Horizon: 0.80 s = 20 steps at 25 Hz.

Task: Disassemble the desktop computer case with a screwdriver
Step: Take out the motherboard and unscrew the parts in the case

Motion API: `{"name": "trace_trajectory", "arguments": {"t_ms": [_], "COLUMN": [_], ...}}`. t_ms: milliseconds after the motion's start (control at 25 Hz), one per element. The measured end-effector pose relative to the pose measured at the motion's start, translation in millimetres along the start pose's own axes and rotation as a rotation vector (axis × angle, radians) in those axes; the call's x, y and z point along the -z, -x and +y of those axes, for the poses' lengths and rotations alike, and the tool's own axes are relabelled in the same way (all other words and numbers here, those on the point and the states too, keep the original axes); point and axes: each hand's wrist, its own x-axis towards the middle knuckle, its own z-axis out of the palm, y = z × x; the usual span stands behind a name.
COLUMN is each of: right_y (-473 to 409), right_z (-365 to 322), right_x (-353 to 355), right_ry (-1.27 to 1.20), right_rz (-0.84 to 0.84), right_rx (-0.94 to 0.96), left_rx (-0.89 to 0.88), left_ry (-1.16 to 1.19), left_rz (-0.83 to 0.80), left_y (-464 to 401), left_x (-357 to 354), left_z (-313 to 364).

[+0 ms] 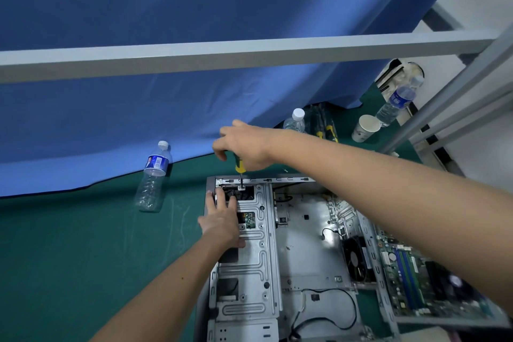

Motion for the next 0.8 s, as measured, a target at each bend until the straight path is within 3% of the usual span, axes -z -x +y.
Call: {"name": "trace_trajectory", "arguments": {"t_ms": [80, 160, 240, 400, 480, 560, 640, 720, 800], "right_y": [1, -3, -3, 2, 0, -4, -3, 0, 1], "right_z": [-4, -6, -5, 2, -4, -8, -7, -2, -2], "right_x": [-2, -6, -9, -5, -6, -9, -9, -7, -4], "right_ry": [-0.044, 0.108, 0.250, 0.026, -0.026, 0.074, 0.184, 0.135, 0.017], "right_rz": [-0.045, -0.081, 0.000, 0.044, -0.024, -0.054, 0.034, 0.057, 0.007], "right_rx": [-0.121, -0.267, -0.226, 0.000, -0.165, -0.349, -0.266, -0.086, -0.089], "left_rx": [-0.001, 0.001, 0.001, 0.002, 0.003, 0.007, 0.005, 0.005, 0.007], "left_ry": [0.007, 0.013, 0.008, 0.008, 0.011, 0.015, 0.011, 0.009, 0.011], "left_rz": [-0.008, -0.008, -0.010, -0.006, -0.011, -0.005, -0.001, -0.001, -0.002], "left_y": [0, 1, 1, 1, 1, 0, 0, 0, 0], "left_x": [1, 1, 1, 2, 1, 1, 1, 0, 0], "left_z": [1, 0, 0, 0, 0, 0, 1, 1, 1]}}
